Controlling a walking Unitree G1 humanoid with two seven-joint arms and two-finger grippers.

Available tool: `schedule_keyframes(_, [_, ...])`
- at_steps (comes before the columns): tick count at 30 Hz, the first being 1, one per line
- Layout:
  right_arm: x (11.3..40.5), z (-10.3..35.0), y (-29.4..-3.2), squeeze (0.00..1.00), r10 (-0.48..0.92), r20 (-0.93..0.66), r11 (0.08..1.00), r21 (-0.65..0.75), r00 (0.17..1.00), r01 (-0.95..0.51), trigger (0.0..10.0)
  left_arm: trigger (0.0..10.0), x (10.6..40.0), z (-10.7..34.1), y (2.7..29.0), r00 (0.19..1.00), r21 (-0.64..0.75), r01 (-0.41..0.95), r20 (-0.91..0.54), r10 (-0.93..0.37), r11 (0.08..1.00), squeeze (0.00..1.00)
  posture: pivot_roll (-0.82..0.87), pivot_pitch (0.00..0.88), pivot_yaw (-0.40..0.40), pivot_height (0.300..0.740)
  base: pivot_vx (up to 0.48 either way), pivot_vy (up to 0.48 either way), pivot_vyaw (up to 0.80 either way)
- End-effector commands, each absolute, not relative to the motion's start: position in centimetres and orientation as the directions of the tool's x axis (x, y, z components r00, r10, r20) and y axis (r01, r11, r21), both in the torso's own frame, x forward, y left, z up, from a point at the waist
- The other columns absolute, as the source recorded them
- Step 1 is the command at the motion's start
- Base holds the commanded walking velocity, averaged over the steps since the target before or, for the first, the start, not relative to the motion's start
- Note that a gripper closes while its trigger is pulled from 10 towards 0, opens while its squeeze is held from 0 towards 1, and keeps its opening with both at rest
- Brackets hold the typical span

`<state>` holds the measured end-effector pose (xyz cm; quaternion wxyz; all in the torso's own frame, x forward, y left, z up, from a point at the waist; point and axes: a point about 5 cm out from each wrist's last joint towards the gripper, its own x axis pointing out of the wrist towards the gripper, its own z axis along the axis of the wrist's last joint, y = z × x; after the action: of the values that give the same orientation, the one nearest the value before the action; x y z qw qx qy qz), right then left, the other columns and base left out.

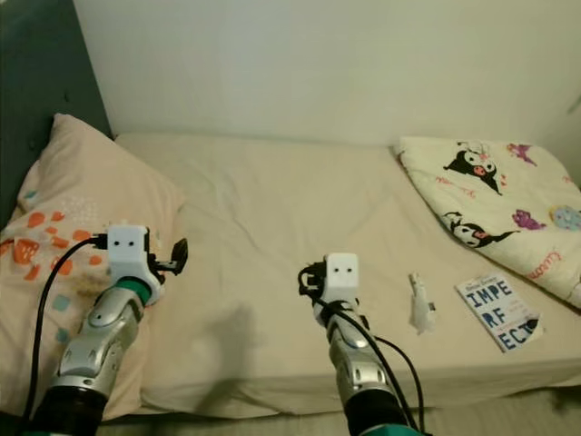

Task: Clean up the room

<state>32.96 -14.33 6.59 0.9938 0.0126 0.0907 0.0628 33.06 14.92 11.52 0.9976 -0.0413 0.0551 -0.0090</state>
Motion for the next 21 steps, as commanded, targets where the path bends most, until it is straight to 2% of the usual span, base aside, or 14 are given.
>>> schedule_keyframes(1, [32.81,6.25,-14.28,0.00,0.135,-0.201,0.991,0.022,0.970,-0.134,10.0,10.0,32.80,10.91,14.95,0.990,-0.083,0.006,-0.137,-0.018,0.997,0.00,0.12,0.042,-0.065,0.740,0.000,-0.379,0.80])
schedule_keyframes(4, [32.82,6.27,-14.15,0.00,0.141,-0.200,0.990,0.013,0.970,-0.142,10.0,10.0,32.82,10.93,15.04,0.990,-0.083,0.003,-0.137,-0.015,0.997,0.00,0.12,0.042,-0.065,0.740,0.000,-0.377,0.80])
schedule_keyframes(21, [32.80,6.23,-14.15,0.00,0.136,-0.201,0.991,0.042,0.970,-0.130,10.0,10.0,32.77,10.88,15.58,0.990,-0.078,-0.012,-0.143,0.001,0.997,0.00,0.12,0.049,-0.061,0.740,0.000,-0.378,0.00])
